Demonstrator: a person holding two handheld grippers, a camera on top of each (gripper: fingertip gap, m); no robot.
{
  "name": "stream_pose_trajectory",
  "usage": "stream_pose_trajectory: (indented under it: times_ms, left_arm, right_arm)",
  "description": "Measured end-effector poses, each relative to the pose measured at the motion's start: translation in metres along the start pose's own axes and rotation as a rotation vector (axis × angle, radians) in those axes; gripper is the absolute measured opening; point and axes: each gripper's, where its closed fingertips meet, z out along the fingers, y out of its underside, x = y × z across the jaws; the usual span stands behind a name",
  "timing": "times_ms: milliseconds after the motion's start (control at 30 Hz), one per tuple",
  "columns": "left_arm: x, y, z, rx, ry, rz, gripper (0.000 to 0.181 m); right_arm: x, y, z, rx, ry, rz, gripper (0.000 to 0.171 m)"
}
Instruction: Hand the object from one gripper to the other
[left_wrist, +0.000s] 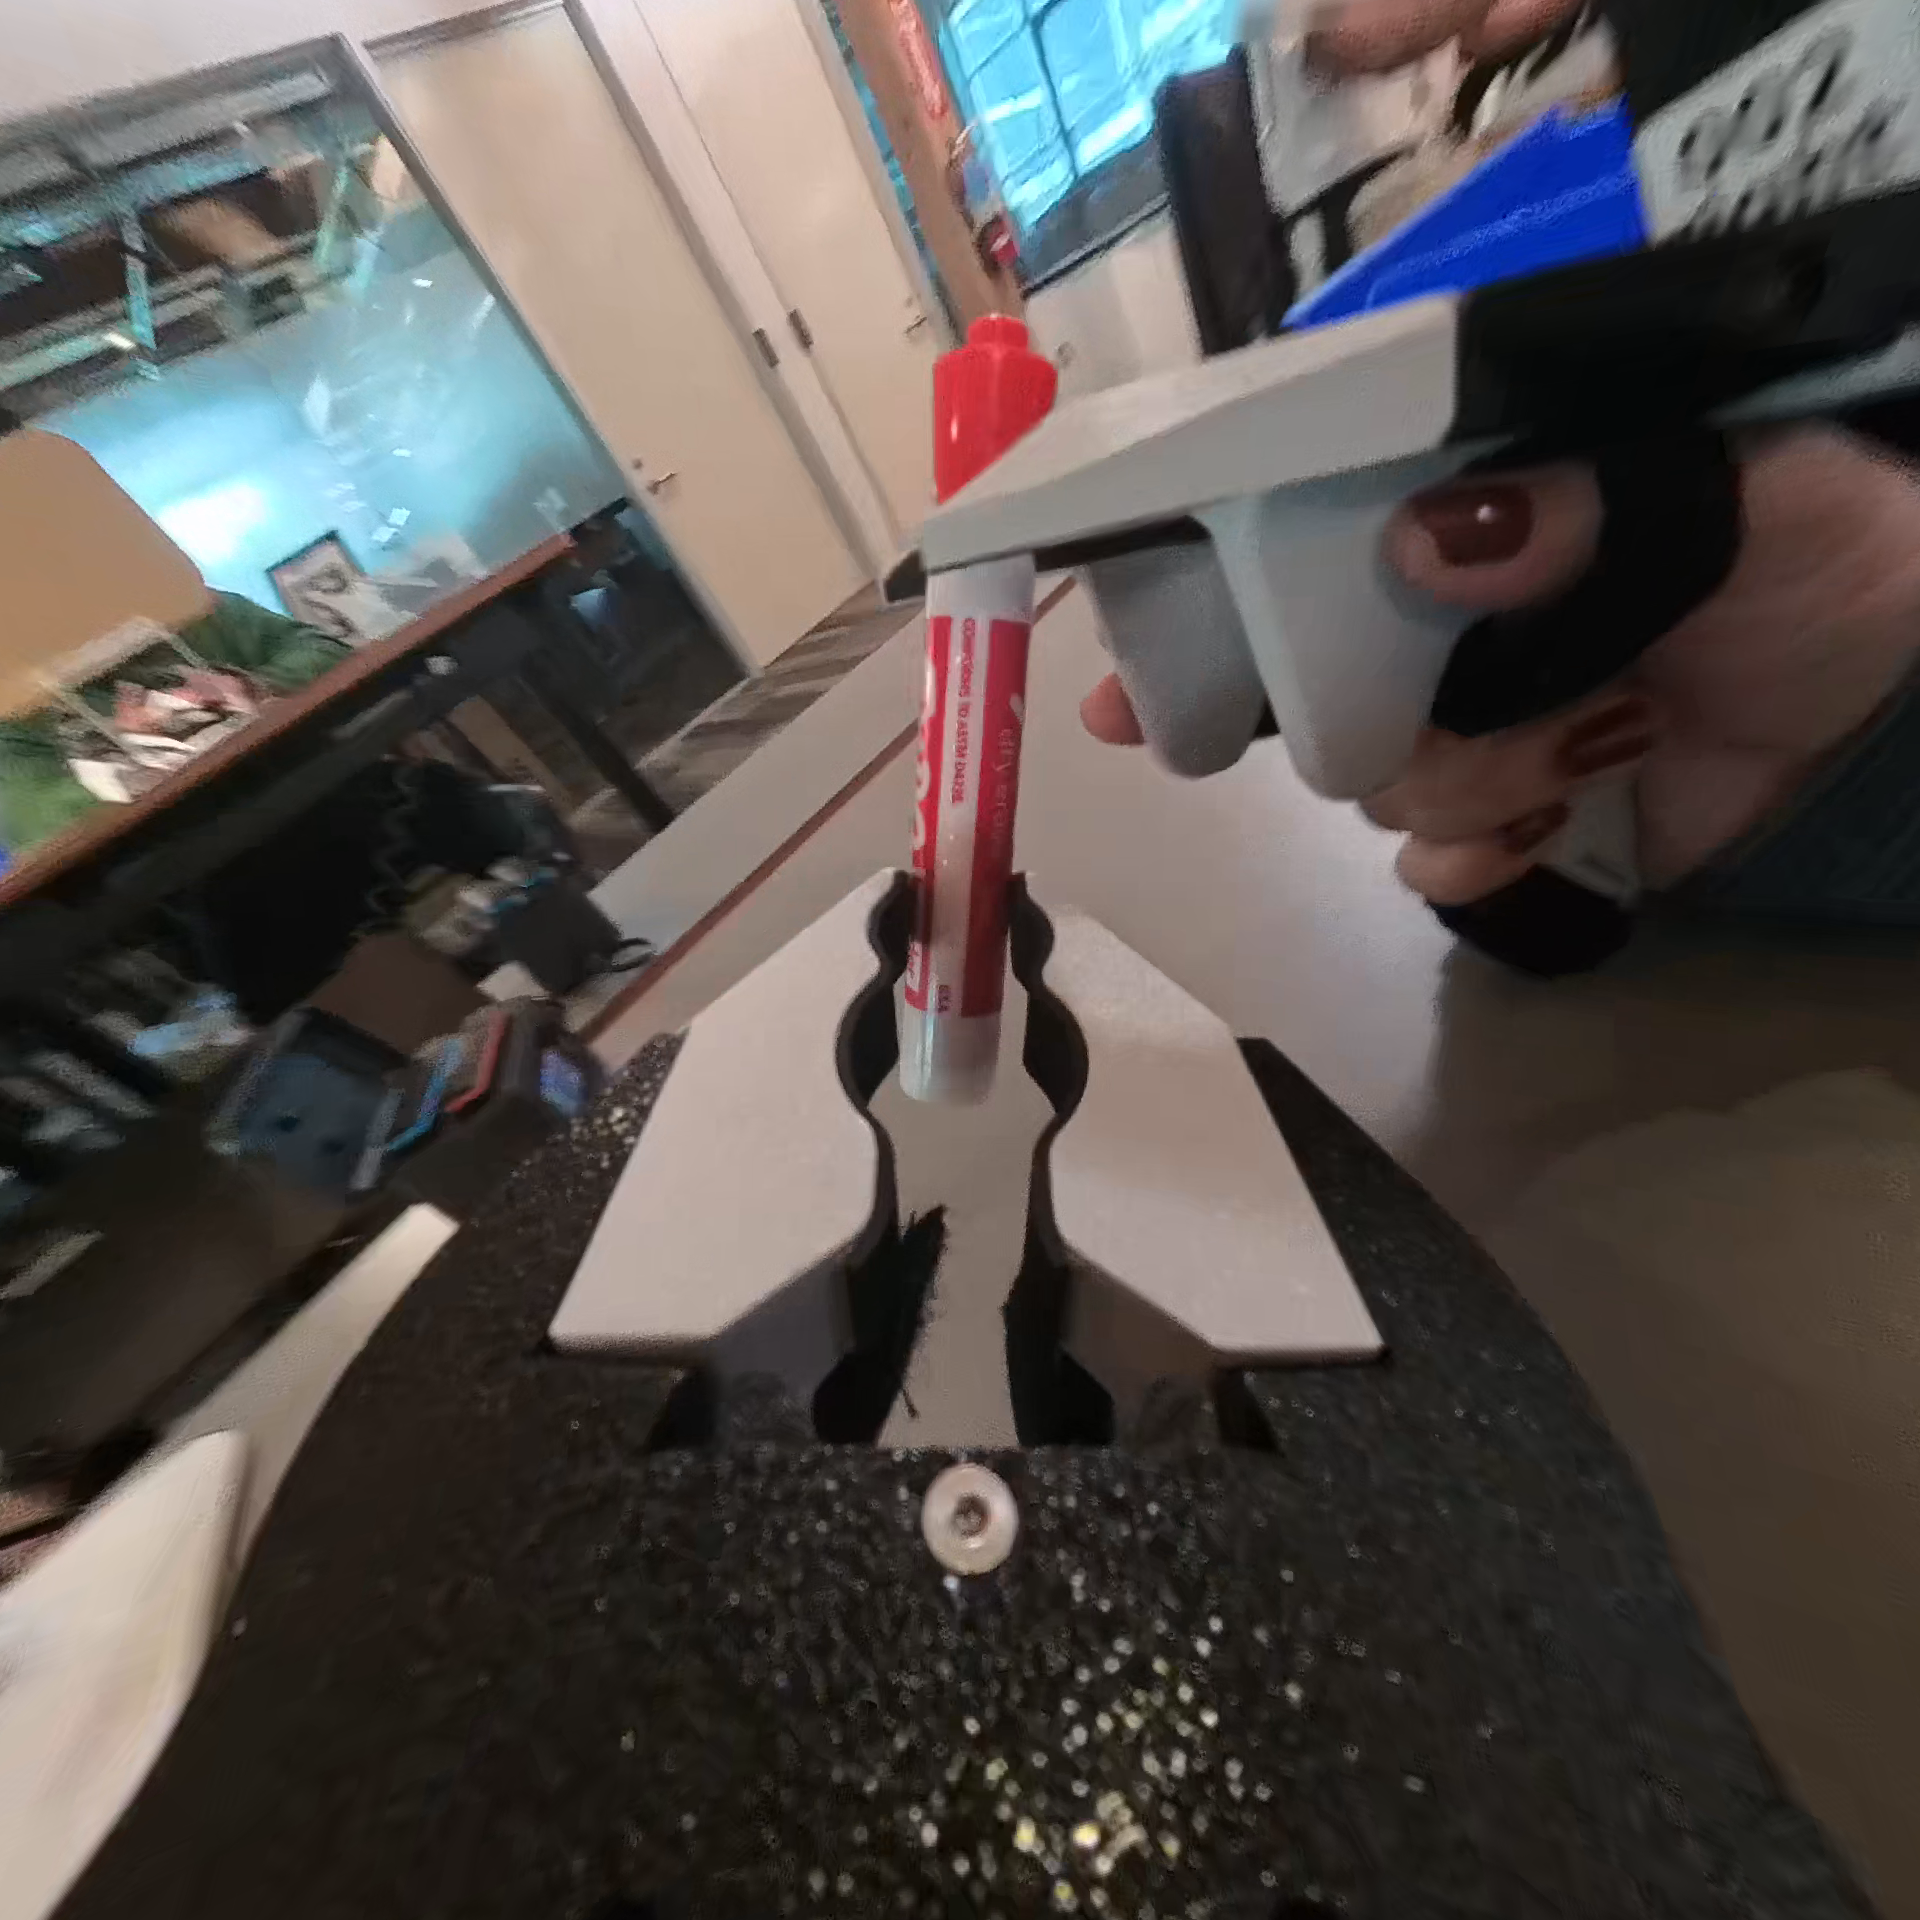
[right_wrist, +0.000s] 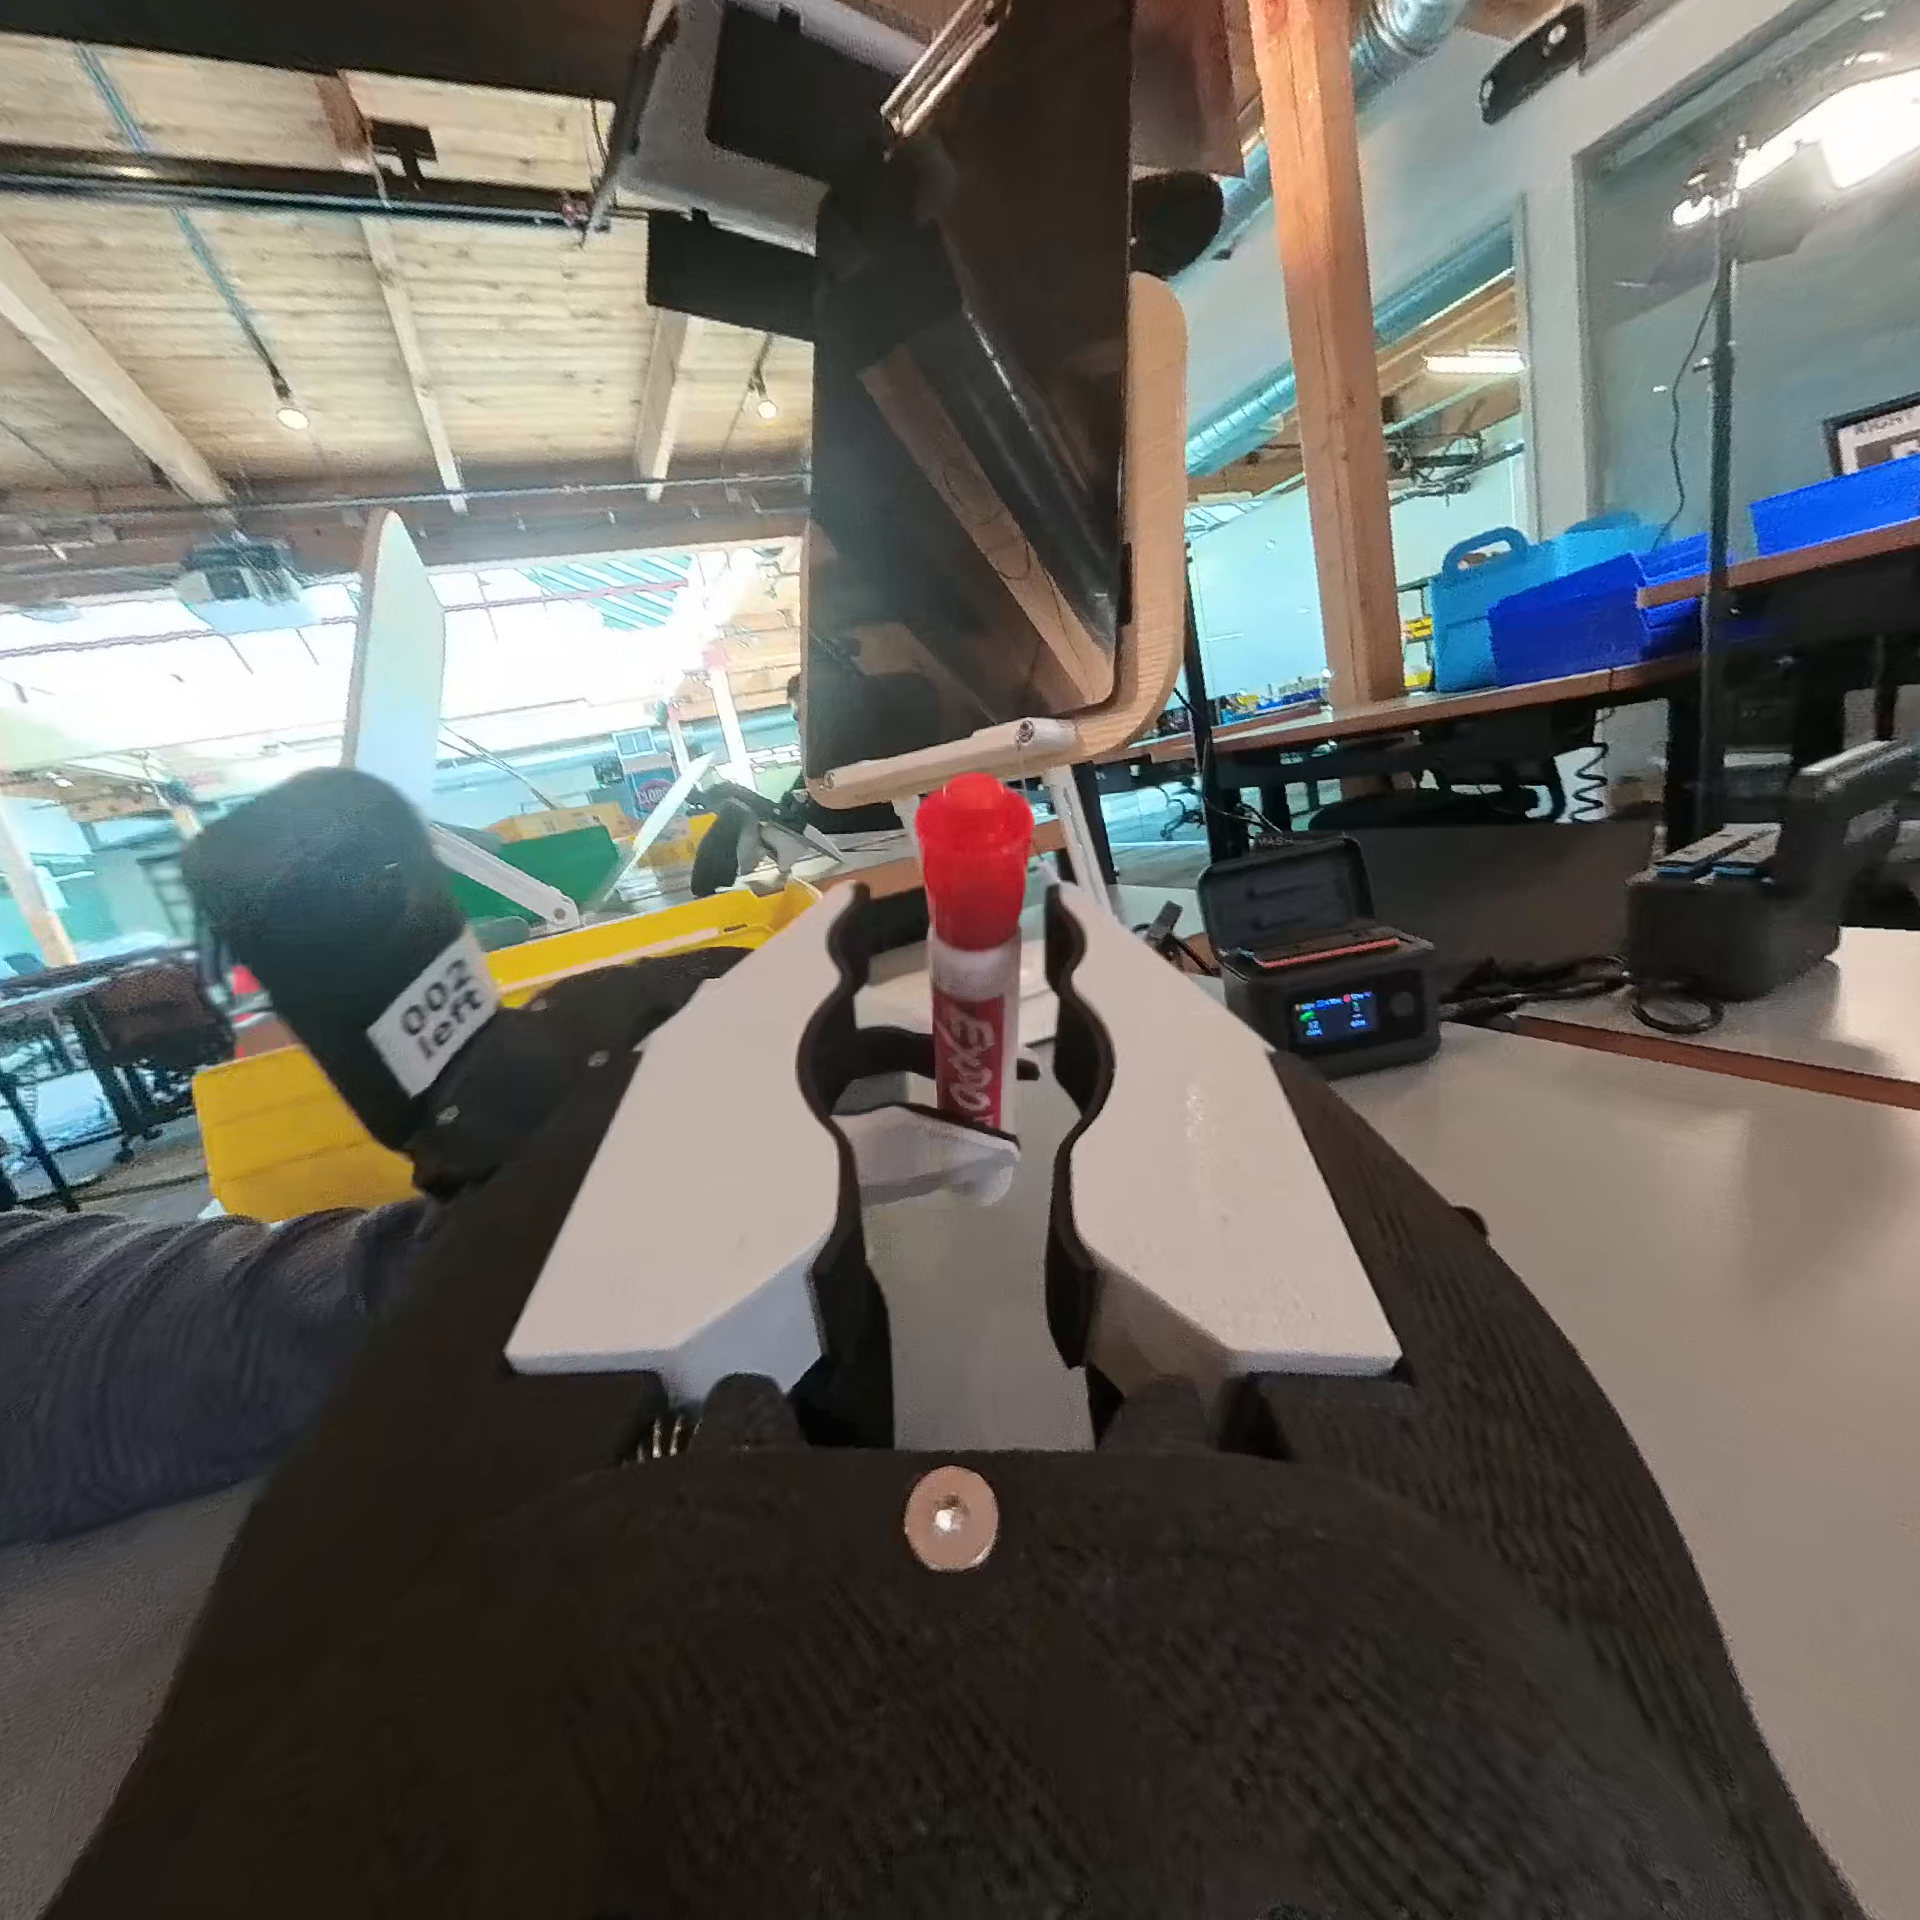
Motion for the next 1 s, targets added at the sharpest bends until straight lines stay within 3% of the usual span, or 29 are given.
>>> stream_pose_trajectory:
  times_ms: [167, 300, 433, 533, 567, 667, 767, 900, 1000]
  left_arm:
    - [0.008, -0.032, -0.017, 0.246, 0.282, -0.351, 0.016]
    - [0.015, -0.041, -0.026, 0.314, 0.442, -0.469, 0.016]
    - [0.021, -0.041, -0.025, 0.297, 0.472, -0.458, 0.016]
    - [0.015, -0.041, -0.025, 0.306, 0.429, -0.460, 0.017]
    - [0.012, -0.043, -0.026, 0.332, 0.411, -0.465, 0.024]
    - [0.006, -0.047, -0.030, 0.381, 0.402, -0.513, 0.056]
    - [0.000, -0.045, -0.027, 0.370, 0.358, -0.523, 0.068]
    - [-0.009, -0.043, -0.028, 0.369, 0.251, -0.449, 0.056]
    - [-0.015, -0.034, -0.023, 0.315, 0.174, -0.412, 0.044]
  right_arm:
    - [-0.007, 0.000, -0.001, -0.013, -0.078, 0.058, 0.044]
    - [-0.027, 0.006, -0.001, -0.051, -0.219, 0.130, 0.030]
    - [-0.036, 0.010, -0.001, -0.075, -0.267, 0.129, 0.017]
    - [-0.030, 0.009, -0.001, -0.078, -0.222, 0.060, 0.016]
    - [-0.026, 0.009, 0.000, -0.077, -0.185, 0.019, 0.016]
    - [-0.004, 0.008, -0.001, -0.086, 0.002, -0.224, 0.016]
    - [0.018, 0.014, -0.005, -0.196, 0.203, -0.640, 0.016]
    - [0.032, 0.037, -0.007, -0.434, 0.329, -1.174, 0.016]
    - [0.025, 0.047, -0.002, -0.477, 0.302, -1.305, 0.016]
